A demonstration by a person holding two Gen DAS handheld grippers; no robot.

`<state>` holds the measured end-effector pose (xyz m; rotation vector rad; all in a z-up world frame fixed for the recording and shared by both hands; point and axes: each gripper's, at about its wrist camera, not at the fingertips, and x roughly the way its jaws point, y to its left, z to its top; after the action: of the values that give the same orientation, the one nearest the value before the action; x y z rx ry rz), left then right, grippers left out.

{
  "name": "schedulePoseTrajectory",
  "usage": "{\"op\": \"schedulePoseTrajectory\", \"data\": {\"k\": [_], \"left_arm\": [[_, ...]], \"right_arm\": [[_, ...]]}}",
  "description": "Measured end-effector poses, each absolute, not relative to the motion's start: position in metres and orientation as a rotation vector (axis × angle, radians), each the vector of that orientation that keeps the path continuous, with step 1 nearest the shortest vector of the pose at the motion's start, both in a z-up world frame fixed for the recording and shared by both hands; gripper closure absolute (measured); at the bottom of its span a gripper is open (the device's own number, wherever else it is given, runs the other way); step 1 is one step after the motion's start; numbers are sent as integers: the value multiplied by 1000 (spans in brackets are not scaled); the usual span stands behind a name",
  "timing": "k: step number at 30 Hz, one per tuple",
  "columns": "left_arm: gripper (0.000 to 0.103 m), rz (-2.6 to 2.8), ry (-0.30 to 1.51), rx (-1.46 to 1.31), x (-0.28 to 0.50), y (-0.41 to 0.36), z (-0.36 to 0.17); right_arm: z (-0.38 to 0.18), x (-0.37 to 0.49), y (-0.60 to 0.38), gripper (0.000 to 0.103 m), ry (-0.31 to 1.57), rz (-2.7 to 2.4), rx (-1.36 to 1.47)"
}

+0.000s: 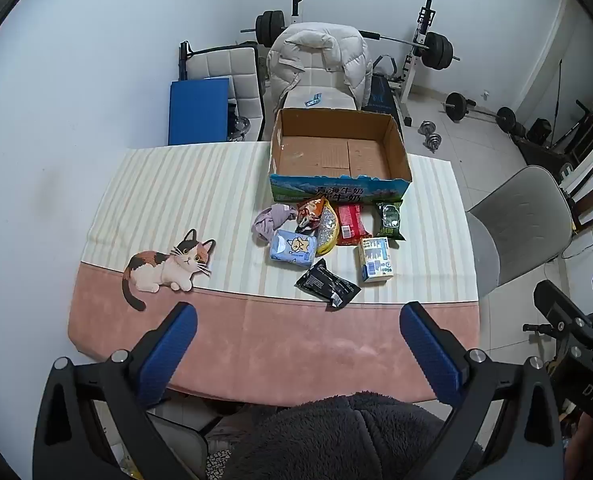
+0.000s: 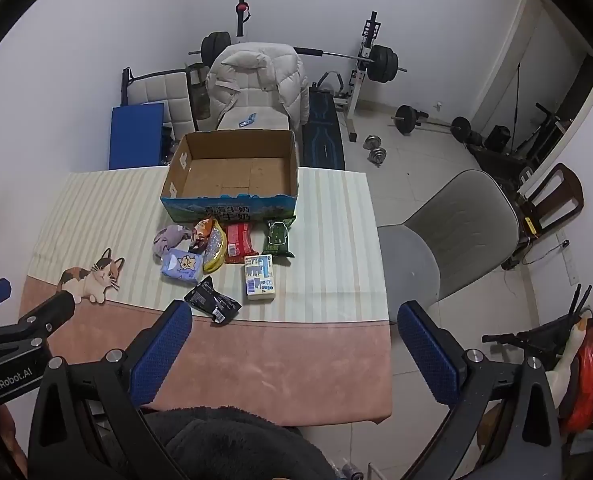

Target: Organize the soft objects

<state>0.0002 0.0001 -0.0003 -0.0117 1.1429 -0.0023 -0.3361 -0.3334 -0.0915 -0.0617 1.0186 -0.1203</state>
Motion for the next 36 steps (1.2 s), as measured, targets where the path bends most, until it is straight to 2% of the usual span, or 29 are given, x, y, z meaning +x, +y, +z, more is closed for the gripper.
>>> {"op": "schedulePoseTrajectory", "data": {"k": [36], "left_arm": [[0, 2, 1154, -7, 1, 3, -9]], "right_arm": [[-102, -328, -335, 0, 1038, -141, -14]]}}
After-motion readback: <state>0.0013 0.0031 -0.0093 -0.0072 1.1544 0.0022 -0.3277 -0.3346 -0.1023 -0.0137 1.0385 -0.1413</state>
